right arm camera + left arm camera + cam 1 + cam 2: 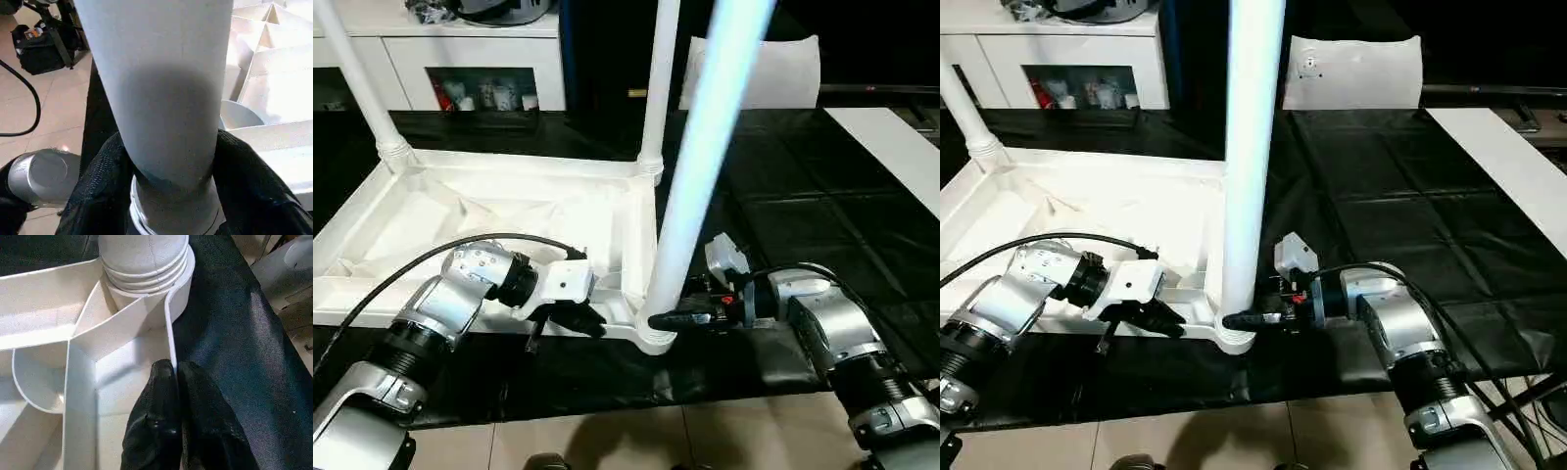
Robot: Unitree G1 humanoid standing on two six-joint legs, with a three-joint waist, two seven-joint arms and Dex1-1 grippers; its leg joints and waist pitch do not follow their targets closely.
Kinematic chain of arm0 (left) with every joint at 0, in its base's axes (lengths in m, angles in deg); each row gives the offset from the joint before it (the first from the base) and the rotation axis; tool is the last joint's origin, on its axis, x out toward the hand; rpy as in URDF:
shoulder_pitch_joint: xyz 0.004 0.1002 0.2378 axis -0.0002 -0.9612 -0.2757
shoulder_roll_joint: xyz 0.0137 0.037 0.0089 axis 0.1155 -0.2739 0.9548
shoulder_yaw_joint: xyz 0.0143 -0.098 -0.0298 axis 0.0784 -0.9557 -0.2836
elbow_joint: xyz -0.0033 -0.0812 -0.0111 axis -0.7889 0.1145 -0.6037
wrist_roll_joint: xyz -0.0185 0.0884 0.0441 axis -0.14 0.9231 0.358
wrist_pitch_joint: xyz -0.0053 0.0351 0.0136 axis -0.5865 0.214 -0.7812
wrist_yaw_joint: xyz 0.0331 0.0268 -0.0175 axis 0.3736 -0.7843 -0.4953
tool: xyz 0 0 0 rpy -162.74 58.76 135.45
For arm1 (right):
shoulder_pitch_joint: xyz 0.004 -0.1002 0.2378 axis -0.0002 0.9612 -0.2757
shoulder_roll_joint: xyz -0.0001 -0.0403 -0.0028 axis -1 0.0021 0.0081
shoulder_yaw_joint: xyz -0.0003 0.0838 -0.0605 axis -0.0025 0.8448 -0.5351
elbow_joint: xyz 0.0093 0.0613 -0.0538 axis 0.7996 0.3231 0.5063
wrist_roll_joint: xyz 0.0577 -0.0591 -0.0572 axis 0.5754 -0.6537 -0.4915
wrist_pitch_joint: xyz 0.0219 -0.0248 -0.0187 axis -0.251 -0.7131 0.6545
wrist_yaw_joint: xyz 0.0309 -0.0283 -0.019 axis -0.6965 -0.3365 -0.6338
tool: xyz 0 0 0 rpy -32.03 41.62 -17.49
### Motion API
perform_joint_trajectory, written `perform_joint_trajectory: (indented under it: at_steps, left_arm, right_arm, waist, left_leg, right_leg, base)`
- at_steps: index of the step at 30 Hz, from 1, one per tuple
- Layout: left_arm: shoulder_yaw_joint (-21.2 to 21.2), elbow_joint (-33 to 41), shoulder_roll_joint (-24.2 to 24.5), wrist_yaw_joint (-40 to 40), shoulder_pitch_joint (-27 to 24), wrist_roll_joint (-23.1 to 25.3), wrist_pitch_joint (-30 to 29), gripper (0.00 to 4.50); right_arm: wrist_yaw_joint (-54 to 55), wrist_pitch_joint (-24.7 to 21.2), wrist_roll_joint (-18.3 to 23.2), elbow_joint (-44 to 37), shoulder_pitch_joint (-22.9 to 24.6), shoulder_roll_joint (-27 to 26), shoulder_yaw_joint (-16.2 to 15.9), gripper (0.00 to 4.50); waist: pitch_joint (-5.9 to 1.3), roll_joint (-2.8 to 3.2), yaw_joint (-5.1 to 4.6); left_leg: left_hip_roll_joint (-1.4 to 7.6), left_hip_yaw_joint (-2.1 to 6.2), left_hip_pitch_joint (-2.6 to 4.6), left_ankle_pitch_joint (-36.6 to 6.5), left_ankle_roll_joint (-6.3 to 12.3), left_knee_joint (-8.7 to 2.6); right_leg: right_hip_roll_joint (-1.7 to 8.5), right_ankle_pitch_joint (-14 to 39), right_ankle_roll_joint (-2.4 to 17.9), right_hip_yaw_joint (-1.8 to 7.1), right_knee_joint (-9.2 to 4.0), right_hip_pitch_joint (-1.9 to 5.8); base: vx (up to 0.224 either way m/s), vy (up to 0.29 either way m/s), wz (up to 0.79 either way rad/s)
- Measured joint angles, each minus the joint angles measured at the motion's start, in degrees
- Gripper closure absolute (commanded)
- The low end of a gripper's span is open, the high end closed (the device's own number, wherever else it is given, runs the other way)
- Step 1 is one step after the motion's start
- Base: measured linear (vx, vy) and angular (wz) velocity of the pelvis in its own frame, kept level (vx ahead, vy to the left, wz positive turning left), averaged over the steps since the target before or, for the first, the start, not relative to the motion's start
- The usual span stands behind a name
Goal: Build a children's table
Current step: Rotate leg to tighten
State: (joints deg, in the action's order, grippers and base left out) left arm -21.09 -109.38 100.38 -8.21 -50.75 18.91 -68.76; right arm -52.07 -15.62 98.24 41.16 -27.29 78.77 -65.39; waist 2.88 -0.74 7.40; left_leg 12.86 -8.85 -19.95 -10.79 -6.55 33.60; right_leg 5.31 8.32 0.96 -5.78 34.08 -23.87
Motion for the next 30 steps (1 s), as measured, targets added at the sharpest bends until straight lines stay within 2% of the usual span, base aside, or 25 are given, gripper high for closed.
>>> perform_joint_trajectory:
  at_steps: [6, 9, 12, 14, 16, 18, 19, 20, 21, 22, 23, 24, 25, 26, 27, 28, 29, 30]
  left_arm:
    - [-0.2, 0.0, -0.1, 0.2, 0.0, -0.2, -0.8, 4.5]
    - [-1.1, 0.6, -1.3, 1.8, -0.3, -0.4, -4.8, 4.5]
    - [-2.5, 0.7, -2.5, 5.6, -0.6, -0.2, -9.1, 4.5]
    - [-3.9, 0.7, -3.7, 9.3, -0.9, 0.1, -12.9, 4.5]
    - [-5.6, 0.8, -5.9, 14.1, -1.3, 0.6, -17.1, 4.5]
    - [-6.8, 1.0, -8.2, 18.6, -1.4, 1.3, -20.5, 4.5]
    - [-7.4, 1.1, -9.8, 21.3, -1.4, 1.5, -22.3, 4.5]
    - [-7.8, 1.1, -11.0, 23.3, -1.4, 1.7, -23.7, 4.5]
    - [-8.3, 1.2, -12.2, 25.4, -1.4, 1.8, -25.3, 4.5]
    - [-8.6, 1.2, -13.9, 28.3, -1.2, 2.0, -27.2, 4.5]
    - [-8.9, 1.2, -15.1, 30.5, -1.2, 2.1, -28.4, 4.5]
    - [-9.4, 1.2, -16.1, 32.5, -1.1, 2.4, -29.4, 4.5]
    - [-9.8, 1.3, -17.5, 34.9, -1.1, 3.0, -30.5, 4.5]
    - [-10.8, 1.8, -18.8, 37.6, -1.2, 3.6, -31.8, 4.5]
    - [-11.3, 2.1, -19.6, 39.0, -0.4, 3.9, -33.0, 4.5]
    - [-11.3, 2.6, -20.8, 40.6, -0.3, 4.0, -34.0, 4.5]
    - [-11.3, 2.9, -21.4, 41.4, -0.3, 4.0, -34.4, 4.5]
    - [-11.3, 3.0, -22.0, 42.5, -0.3, 4.0, -34.6, 4.5]
  right_arm:
    - [0.4, -0.4, 0.0, -0.5, 0.4, -0.1, 0.2, 2.54]
    - [3.6, -2.5, 0.6, -2.7, 2.7, -1.4, 1.8, 2.55]
    - [10.0, -4.4, 0.4, -3.4, 3.8, -3.5, 3.2, 2.55]
    - [15.7, -5.3, -0.4, -3.5, 4.3, -5.7, 4.5, 2.55]
    - [23.3, -6.8, -1.6, -3.5, 4.4, -8.7, 6.2, 2.55]
    - [30.8, -8.1, -3.0, -3.2, 4.1, -11.9, 8.0, 2.55]
    - [34.9, -8.2, -3.8, -2.6, 3.5, -13.4, 8.8, 2.55]
    - [37.7, -8.4, -4.4, -2.1, 3.1, -14.4, 9.3, 2.55]
    - [40.6, -8.9, -5.2, -1.1, 2.1, -15.8, 10.0, 2.55]
    - [44.7, -9.4, -5.8, -0.4, 1.5, -17.2, 10.8, 2.55]
    - [47.5, -9.9, -6.1, 0.0, 1.3, -18.3, 11.4, 2.55]
    - [50.0, -10.3, -6.4, 0.9, 0.5, -19.3, 11.9, 2.55]
    - [52.9, -10.7, -7.0, 1.9, -0.6, -20.4, 12.4, 2.55]
    - [56.2, -11.0, -7.8, 3.5, -2.7, -21.8, 12.6, 2.55]
    - [58.8, -10.3, -8.4, 4.3, -3.9, -23.1, 13.3, 1.99]
    - [60.4, -9.9, -8.8, 4.7, -4.4, -23.4, 13.7, 1.99]
    - [60.9, -9.6, -8.8, 4.9, -4.6, -23.5, 14.1, 1.99]
    - [61.3, -9.3, -8.6, 5.1, -4.7, -24.2, 14.9, 1.85]
  waist:
    - [-0.05, -0.07, 0.03]
    - [-0.07, -0.03, 0.33]
    - [-0.07, -0.03, 0.03]
    - [-0.07, -0.03, -0.71]
    - [-0.05, 0.01, -1.78]
    - [0.0, 0.36, -2.83]
    - [0.11, 0.7, -4.09]
    - [0.25, 1.18, -4.71]
    - [0.49, 1.47, -5.2]
    - [0.77, 1.42, -5.17]
    - [0.87, 0.26, -5.0]
    - [1.14, -0.64, -4.53]
    - [1.17, -1.97, -4.68]
    - [0.94, -0.67, -4.08]
    - [0.95, 0.72, -4.16]
    - [0.9, 0.94, -4.25]
    - [0.78, 0.9, -4.46]
    - [0.64, 0.81, -4.56]
  left_leg:
    - [0.0, 0.0, 0.02, 0.0, 0.0, 0.0]
    - [-0.01, 0.0, 0.1, 0.0, 0.0, 0.0]
    - [-0.08, -0.01, 0.36, 0.0, 0.0, -0.02]
    - [-0.21, 0.0, 0.83, 0.0, 0.0, 0.01]
    - [-0.21, 0.1, 0.9, 0.0, 0.0, 0.04]
    - [0.02, 0.37, 0.91, 0.0, 0.02, 0.02]
    - [0.11, 0.83, 0.88, 0.0, 0.03, 0.02]
    - [0.47, 1.23, 0.88, 0.0, 0.06, -0.03]
    - [1.1, 1.6, 0.75, 0.0, 0.05, -0.13]
    - [1.05, 1.13, 0.93, 0.0, 0.05, 0.02]
    - [0.69, 0.21, 1.49, 0.0, 0.04, 0.13]
    - [0.46, -0.43, 2.32, 0.0, 0.03, 0.1]
    - [0.04, -0.72, 2.88, -1.4, -0.15, 2.18]
    - [-0.16, -0.25, 2.93, -4.0, 0.67, 5.22]
    - [-1.01, 1.13, 2.68, -4.8, 0.5, 4.53]
    - [-1.12, 1.8, 2.42, -4.7, 0.45, 3.15]
    - [-1.03, 2.17, 2.14, -4.5, 0.36, 2.36]
    - [-1.0, 2.1, 1.98, -3.9, 0.34, 1.79]
  right_leg:
    - [0.0, 0.0, 0.0, 0.0, 0.0, 0.01]
    - [0.0, 0.0, 0.0, 0.04, 0.01, 0.07]
    - [-0.02, 0.0, 0.0, 0.05, 0.02, 0.2]
    - [-0.02, 0.0, -0.1, 0.0, -0.07, 0.38]
    - [-0.01, 0.1, -0.1, -0.26, -0.59, 0.57]
    - [0.08, 0.1, -0.1, -1.26, -1.69, 1.07]
    - [0.12, 0.1, -0.1, -2.25, -2.75, 1.54]
    - [0.13, 0.1, -0.1, -3.25, -3.74, 2.21]
    - [0.09, 0.5, -0.2, -3.69, -3.51, 2.7]
    - [0.14, 2.9, 0.6, -2.69, -0.52, 1.87]
    - [0.17, 3.9, 0.8, -0.95, 2.28, 1.78]
    - [-0.09, 4.2, 0.5, 0.84, 3.63, 1.61]
    - [-0.16, 4.1, 0.0, 0.41, 3.4, 0.91]
    - [0.12, 4.1, 0.0, -0.7, 3.18, 0.5]
    - [0.62, 4.0, 0.0, -2.37, 2.22, 0.85]
    - [0.68, 4.0, 0.0, -3.62, 0.3, 0.99]
    - [0.67, 4.0, 0.0, -4.19, -0.89, 1.17]
    - [0.64, 3.6, 0.2, -4.21, -1.38, 1.13]
  base:
    - [0.0, 0.0, 0.0]
    - [0.0, 0.0, 0.0]
    - [0.0, 0.0, 0.0]
    - [0.0, 0.0, 0.0]
    - [-0.026, 0.01, -0.03]
    - [-0.026, 0.01, -0.03]
    - [-0.049, 0.063, -0.17]
    - [-0.049, 0.063, -0.17]
    - [-0.088, 0.011, -0.1]
    - [-0.067, -0.054, 0.03]
    - [-0.067, -0.054, 0.03]
    - [0.056, -0.075, 0.18]
    - [0.1, -0.009, -0.17]
    - [0.1, -0.009, -0.17]
    - [0.1, 0.08, -0.46]
    - [0.077, 0.056, -0.2]
    - [0.077, 0.056, -0.2]
    - [0.0, 0.0, 0.0]
